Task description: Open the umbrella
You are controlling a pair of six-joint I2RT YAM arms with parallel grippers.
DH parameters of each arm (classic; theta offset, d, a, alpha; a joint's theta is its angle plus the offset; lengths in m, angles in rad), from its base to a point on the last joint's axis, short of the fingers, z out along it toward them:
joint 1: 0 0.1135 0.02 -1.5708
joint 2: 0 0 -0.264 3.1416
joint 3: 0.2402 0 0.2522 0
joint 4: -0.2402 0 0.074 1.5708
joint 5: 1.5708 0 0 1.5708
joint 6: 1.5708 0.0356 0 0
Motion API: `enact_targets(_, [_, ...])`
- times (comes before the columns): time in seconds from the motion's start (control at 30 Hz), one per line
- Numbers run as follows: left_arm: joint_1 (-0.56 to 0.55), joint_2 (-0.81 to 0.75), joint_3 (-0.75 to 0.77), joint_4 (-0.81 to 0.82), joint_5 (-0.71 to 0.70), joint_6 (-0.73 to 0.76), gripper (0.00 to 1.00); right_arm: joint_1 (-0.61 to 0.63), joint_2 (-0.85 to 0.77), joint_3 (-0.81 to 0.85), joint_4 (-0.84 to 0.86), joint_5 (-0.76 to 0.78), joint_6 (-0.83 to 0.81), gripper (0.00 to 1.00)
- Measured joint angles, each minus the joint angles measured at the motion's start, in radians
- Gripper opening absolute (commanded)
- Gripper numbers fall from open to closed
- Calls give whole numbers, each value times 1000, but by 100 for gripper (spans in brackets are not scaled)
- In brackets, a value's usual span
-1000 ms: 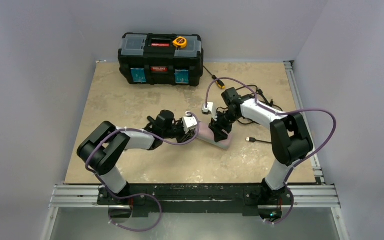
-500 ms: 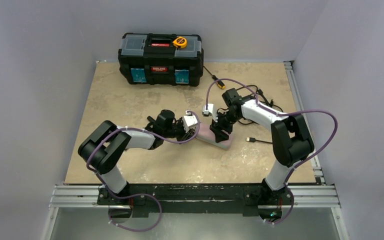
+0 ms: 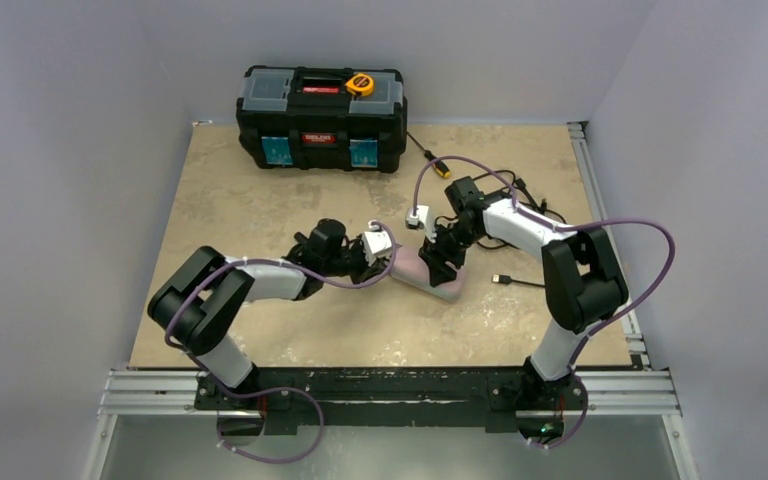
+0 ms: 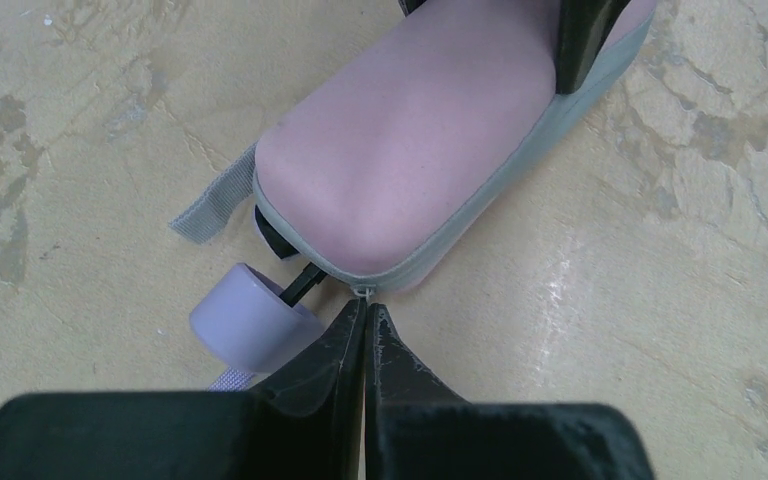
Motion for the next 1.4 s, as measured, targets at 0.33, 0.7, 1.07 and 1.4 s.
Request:
enact_targets(0.33, [-101,-63,-43,6,-58,-53,0,-3,6,-2,14,-18,164,0])
enact_targets(0.7, [-206,35,27,44,-134,-203,0,-10,15,-28,146,-76,458,0])
enact_targets(1.07, [-121,-176,-35,-69,-126,-212,39,-16,15,-74,342,-87,708,0])
enact_targets(1.4, [-11,-286,-74,-128,-157,-179,45,-14,15,-78,317,-114,567,0])
